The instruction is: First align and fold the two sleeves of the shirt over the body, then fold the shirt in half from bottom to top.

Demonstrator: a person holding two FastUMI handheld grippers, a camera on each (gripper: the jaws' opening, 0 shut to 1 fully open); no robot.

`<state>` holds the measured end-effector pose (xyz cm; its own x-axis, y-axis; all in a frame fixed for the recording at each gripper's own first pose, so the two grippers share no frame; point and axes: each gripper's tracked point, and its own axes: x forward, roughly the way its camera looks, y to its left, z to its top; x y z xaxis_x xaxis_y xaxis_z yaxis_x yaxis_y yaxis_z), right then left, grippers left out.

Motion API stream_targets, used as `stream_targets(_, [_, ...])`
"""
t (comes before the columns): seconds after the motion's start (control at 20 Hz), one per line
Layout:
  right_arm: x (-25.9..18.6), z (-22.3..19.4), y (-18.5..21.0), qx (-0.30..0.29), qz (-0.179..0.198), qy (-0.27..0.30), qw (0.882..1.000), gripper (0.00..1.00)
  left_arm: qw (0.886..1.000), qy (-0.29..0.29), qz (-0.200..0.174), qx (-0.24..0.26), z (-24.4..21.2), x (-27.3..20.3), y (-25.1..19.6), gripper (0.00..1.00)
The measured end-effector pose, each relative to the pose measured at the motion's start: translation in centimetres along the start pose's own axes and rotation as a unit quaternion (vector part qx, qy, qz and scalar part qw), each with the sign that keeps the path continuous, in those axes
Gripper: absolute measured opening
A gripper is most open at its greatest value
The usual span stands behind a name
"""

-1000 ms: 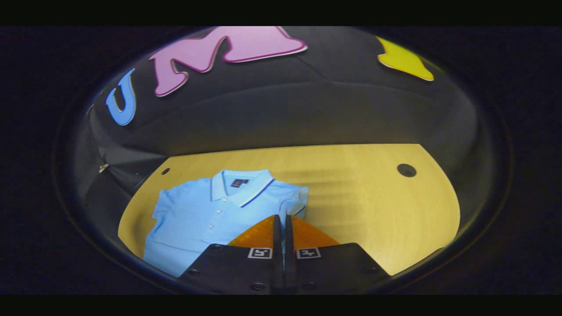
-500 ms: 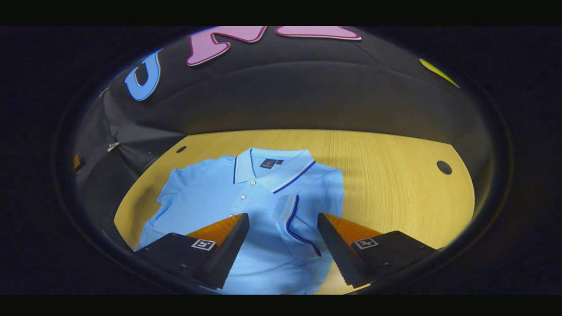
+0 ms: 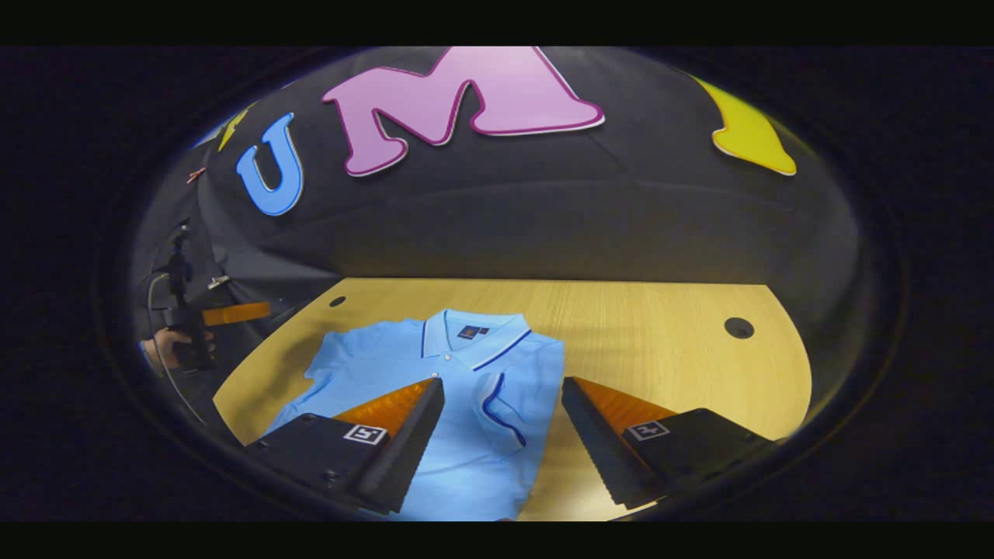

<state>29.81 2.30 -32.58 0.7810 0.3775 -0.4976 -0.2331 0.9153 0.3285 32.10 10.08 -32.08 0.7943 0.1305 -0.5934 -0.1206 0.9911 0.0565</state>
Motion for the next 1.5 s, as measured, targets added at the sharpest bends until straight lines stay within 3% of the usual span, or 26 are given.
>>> stream_targets(0.45, [-5.0, 0.0, -2.6, -0.008, -0.022, -0.021, 1.0, 0.95, 0.995, 0.095, 0.011, 0.014, -5.7, 8.9, 0.7, 1.0])
stream_targets(0.75, [-4.8, -3.2, -2.9, -0.012, -0.028, 0.005, 1.0, 0.95, 0.989, 0.149, 0.015, -0.018, -9.9, 10.7, 0.4, 1.0])
stream_targets(1.05, [-4.2, -3.6, -2.4, -0.01, -0.021, 0.007, 1.0, 0.95, 0.986, 0.164, 0.016, 0.004, -10.9, 11.1, 0.0, 1.0])
stream_targets(1.1, [-4.1, -3.7, -2.3, -0.011, -0.02, 0.008, 1.0, 0.96, 0.986, 0.166, 0.004, 0.012, -10.8, 11.1, -0.6, 0.95])
stream_targets(1.25, [-4.2, -4.0, -2.5, -0.017, -0.016, 0.007, 1.0, 0.95, 0.986, 0.163, 0.001, 0.025, -10.4, 10.9, -1.9, 0.12])
stream_targets(1.4, [-4.1, -4.2, -2.2, -0.028, -0.013, 0.01, 0.999, 0.95, 0.99, 0.136, 0.013, 0.021, -8.7, 10.6, -1.5, 0.06])
stream_targets(1.5, [-4.4, -4.1, -2.2, -0.029, -0.013, 0.007, 0.999, 0.96, 0.995, 0.098, -0.015, 0.017, -6.1, 9.4, -3.4, 0.06])
